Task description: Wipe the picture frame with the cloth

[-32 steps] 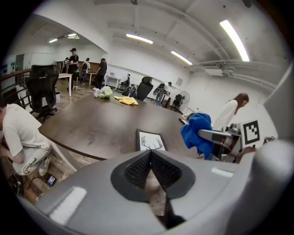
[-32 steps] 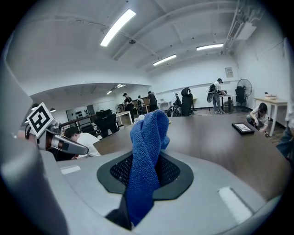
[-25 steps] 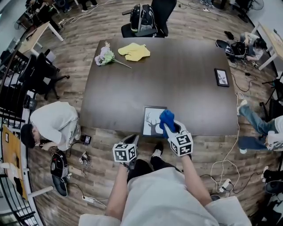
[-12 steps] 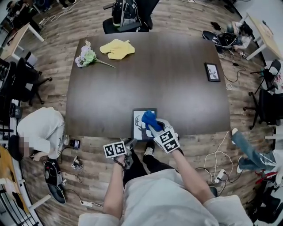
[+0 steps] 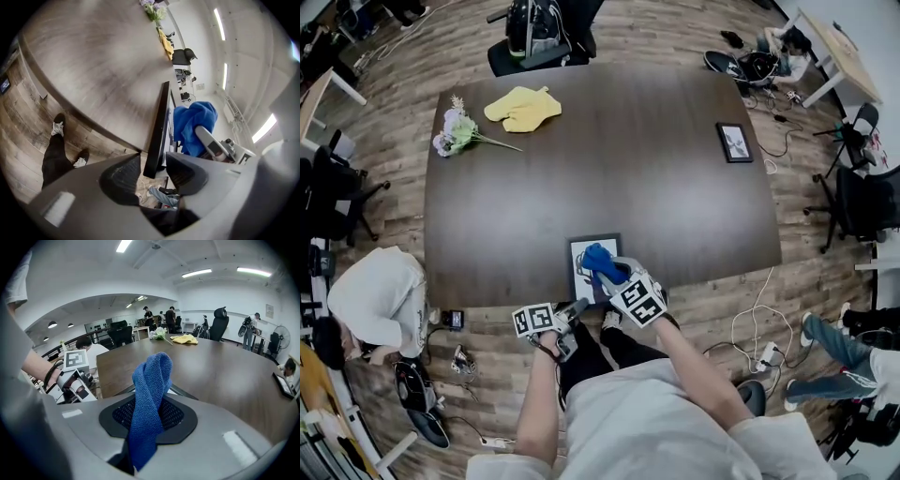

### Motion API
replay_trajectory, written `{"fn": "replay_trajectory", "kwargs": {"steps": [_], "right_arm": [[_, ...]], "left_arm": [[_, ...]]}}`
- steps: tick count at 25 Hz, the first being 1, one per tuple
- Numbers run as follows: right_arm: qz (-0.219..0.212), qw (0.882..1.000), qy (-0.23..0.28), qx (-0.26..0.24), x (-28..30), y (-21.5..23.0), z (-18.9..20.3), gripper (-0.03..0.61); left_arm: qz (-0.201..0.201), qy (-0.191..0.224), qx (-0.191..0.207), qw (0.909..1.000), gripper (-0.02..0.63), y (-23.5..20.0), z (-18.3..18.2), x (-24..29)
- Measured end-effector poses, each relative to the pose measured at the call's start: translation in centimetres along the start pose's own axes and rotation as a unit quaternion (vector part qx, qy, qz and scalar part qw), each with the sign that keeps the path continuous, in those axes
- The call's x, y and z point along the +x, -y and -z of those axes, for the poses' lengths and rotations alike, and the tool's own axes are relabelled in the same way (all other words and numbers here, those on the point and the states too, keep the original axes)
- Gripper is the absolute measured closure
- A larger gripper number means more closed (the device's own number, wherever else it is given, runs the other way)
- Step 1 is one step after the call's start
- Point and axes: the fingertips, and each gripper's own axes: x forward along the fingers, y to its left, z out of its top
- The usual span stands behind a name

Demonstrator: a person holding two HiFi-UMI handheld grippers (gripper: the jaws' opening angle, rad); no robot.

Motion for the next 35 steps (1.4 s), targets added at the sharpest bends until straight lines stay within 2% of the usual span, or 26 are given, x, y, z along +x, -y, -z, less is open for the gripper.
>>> {"fn": "replay_trajectory", "kwargs": {"steps": [2,8,12,17,20,22,25,29,35], "right_arm": [[0.002,1.0,0.001,0.005,0.1,0.3,0.1,0.489],[-0.001,1.0,0.018,0.012,0.1,0.3,-0.1,0.489],[0.016,0.999,0.038,-0.011,0.4,1.6,-1.4,0.489],[0.046,0.996,0.036,-0.06,2.1,5.0,-5.2,0.489],[0.033,0.992,0.008,-0.121,4.0,4.5,-6.0,0.489],[0.027,0.988,-0.014,-0.153,5.2,3.8,-5.6,0.489],[0.025,0.981,-0.038,-0.19,6.6,2.6,-5.0,0.489],[0.001,0.975,-0.047,-0.218,7.5,0.2,-4.4,0.489],[-0.028,0.974,-0.045,-0.221,6.9,-2.1,-3.5,0.49]], "left_arm": [[-0.001,0.001,0.003,1.0,0.434,0.6,0.1,0.0],[0.007,0.034,0.027,0.999,0.472,3.2,0.1,-1.4],[0.006,0.039,0.045,0.9982,0.476,4.0,0.1,-1.8],[0.047,0.059,0.033,0.9967,0.482,5.6,-0.4,-2.3],[0.067,0.065,0.023,0.9953,0.485,6.3,-0.5,-2.6],[0.069,0.062,0.009,0.9957,0.485,6.2,-0.2,-2.7],[0.064,0.059,0.011,0.9961,0.485,6.0,-0.6,-2.8],[0.051,0.057,0.007,0.997,0.485,5.4,-0.5,-2.8],[0.07,0.069,0.0,0.9951,0.483,5.8,-1.0,-3.0]]}}
